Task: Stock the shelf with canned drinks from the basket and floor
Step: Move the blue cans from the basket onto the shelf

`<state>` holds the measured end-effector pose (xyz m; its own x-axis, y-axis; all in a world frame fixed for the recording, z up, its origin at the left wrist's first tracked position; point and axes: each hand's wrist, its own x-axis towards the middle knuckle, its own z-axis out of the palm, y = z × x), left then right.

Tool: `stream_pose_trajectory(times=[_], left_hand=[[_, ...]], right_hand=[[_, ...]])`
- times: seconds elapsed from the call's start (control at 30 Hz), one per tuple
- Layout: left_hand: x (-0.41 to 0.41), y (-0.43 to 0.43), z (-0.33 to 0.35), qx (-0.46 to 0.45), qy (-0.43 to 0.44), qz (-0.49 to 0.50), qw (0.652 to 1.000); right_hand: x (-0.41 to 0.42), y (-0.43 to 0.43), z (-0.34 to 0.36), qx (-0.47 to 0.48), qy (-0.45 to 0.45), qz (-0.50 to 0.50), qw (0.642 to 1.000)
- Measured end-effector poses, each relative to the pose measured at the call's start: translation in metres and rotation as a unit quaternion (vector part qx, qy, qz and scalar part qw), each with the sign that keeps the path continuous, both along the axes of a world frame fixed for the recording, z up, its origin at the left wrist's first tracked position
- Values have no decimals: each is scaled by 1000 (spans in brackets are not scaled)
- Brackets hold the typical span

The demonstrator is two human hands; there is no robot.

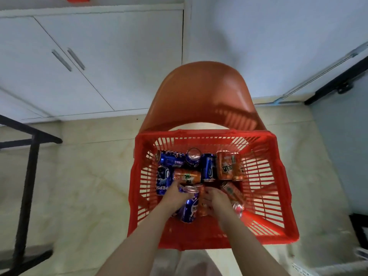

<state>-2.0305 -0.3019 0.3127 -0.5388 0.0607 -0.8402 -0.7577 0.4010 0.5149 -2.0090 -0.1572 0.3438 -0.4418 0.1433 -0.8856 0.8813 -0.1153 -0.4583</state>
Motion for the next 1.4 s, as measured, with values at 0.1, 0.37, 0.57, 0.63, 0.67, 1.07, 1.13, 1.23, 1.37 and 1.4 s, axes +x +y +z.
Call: stream_pose_trajectory(times=[0.1,0.37,0.57,0.63,0.67,1.07,1.13,1.23,1.37,1.4], left_hand=[[-1,3,-28,-1,-31,-65,997],[-5,13,-59,-89,37,-165,982],[-18,9,-69,-96,35,-210,972],[-18,9,-69,-97,37,-212,972],[-18,10,-68,-90,37,-214,972],[-35,-21,9,45,59,-31,997],[-40,-25,38,101,55,6,993],[-48,-29,84,169,73,0,983],[-60,-20,157,253,91,-46,962],[-61,-14,174,280,96,-49,954]], right_hand=[[-4,-5,-20,-27,-39,-13,999],[-10,-2,-56,24,-67,-87,994],[-6,2,-62,18,-79,-134,988],[-3,3,-62,20,-75,-144,987],[-2,3,-61,16,-77,-154,985],[6,-3,-1,-4,-15,-194,981],[5,-9,22,-24,22,-203,979],[3,-17,60,-96,85,-245,961],[3,-13,124,-116,182,-291,932],[5,-10,141,-118,201,-302,924]])
